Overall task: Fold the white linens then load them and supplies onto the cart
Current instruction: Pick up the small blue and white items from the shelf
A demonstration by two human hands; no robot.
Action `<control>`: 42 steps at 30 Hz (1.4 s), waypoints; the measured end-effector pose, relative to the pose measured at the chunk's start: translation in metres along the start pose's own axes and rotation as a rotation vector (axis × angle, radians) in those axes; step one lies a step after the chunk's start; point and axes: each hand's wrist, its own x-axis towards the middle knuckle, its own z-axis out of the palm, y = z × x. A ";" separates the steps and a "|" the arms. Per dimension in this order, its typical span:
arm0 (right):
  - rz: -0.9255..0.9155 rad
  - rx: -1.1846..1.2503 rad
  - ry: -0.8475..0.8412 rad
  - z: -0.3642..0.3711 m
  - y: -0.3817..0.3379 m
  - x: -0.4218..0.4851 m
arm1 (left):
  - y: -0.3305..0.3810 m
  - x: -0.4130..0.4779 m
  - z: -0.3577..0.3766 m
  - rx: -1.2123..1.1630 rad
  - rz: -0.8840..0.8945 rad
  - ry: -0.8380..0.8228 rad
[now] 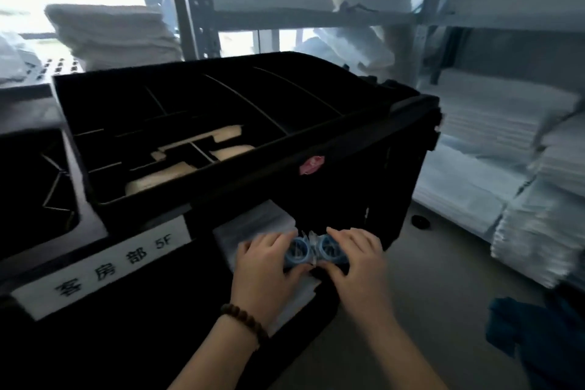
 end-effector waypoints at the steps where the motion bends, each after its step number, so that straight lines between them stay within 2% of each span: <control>1: -0.032 0.020 0.003 0.005 -0.010 0.014 | -0.010 0.009 -0.010 0.017 -0.013 0.030; 11: -0.331 0.198 0.049 0.018 -0.081 0.115 | -0.047 0.075 -0.092 0.064 -0.055 0.247; 16: -0.451 0.261 -0.043 0.031 -0.102 0.160 | -0.062 0.105 -0.115 0.118 -0.121 0.310; 25: -0.773 0.329 -0.231 0.065 -0.143 0.255 | -0.102 0.146 -0.141 0.279 -0.313 0.373; 28: -0.860 0.281 -0.324 0.077 -0.158 0.282 | -0.113 0.154 -0.154 0.347 -0.356 0.325; 34: -0.970 0.178 -0.540 0.106 -0.195 0.313 | -0.141 0.157 -0.181 0.504 -0.445 0.102; 42: -0.984 -0.057 -0.611 0.156 -0.233 0.316 | -0.179 0.168 -0.199 0.733 -0.488 -0.115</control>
